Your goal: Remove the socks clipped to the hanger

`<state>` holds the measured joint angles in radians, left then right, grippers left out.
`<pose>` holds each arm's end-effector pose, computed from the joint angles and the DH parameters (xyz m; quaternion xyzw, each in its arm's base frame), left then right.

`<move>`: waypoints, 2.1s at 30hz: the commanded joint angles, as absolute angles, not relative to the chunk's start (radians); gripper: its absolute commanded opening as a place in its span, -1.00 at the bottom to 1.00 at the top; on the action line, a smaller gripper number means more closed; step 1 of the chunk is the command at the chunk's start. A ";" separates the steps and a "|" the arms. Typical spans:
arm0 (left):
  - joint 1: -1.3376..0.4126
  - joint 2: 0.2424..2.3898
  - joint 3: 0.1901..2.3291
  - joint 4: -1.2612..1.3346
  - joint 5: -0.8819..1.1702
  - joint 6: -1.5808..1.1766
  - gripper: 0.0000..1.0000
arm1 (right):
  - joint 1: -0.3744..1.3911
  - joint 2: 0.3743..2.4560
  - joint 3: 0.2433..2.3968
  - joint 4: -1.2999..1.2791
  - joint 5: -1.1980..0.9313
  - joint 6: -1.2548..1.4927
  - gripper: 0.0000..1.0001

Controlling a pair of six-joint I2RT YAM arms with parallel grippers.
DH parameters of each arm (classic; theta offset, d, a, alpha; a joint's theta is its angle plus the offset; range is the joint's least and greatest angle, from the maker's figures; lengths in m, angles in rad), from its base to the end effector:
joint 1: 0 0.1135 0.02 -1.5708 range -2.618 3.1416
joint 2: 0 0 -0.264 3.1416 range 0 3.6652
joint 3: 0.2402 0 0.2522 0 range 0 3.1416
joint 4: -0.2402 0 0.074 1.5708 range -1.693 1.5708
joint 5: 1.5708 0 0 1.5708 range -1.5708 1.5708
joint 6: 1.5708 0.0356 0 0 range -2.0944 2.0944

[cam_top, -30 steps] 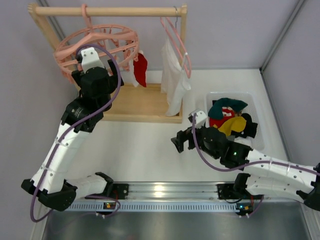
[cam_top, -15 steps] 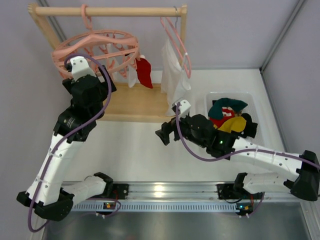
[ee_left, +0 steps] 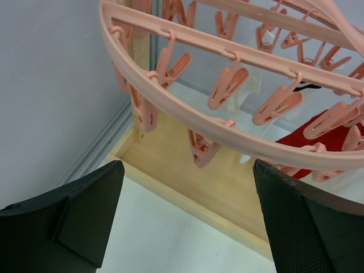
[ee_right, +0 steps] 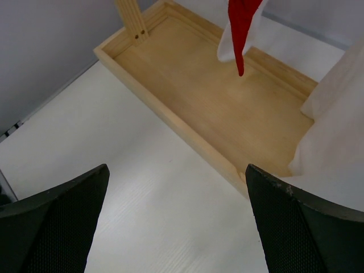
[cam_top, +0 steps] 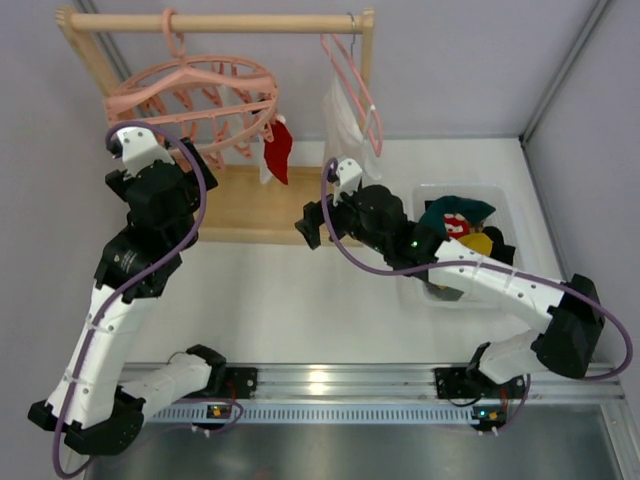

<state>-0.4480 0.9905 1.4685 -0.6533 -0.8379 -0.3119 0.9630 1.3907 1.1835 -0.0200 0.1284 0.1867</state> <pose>0.1570 -0.0461 0.4832 -0.2132 0.7162 0.0718 0.6607 0.1929 0.2693 0.3569 -0.2587 0.7381 0.2956 0.5486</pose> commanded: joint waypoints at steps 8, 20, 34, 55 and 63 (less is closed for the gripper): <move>-0.416 0.968 1.474 -0.644 -0.903 -0.302 0.97 | 0.841 1.618 1.442 0.043 0.040 0.135 0.99; -0.376 0.985 1.480 -0.646 -0.865 -0.290 0.97 | 0.795 1.854 1.591 0.230 0.109 0.106 0.99; -0.364 0.957 1.466 -0.647 -0.845 -0.284 0.97 | 0.770 2.103 1.767 0.459 0.051 0.069 0.47; -0.365 0.804 1.358 -0.670 -0.261 -0.307 0.97 | 0.821 1.757 1.335 0.666 0.225 0.132 -1.00; -0.365 0.726 1.304 -0.756 -0.063 -0.336 0.97 | 0.848 1.484 1.063 0.626 0.255 0.221 -1.00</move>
<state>-0.3683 0.7319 1.3384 -0.7212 -0.1959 -0.3191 0.8364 1.5650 1.1252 0.6014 0.2127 0.1768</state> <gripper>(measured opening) 0.985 0.014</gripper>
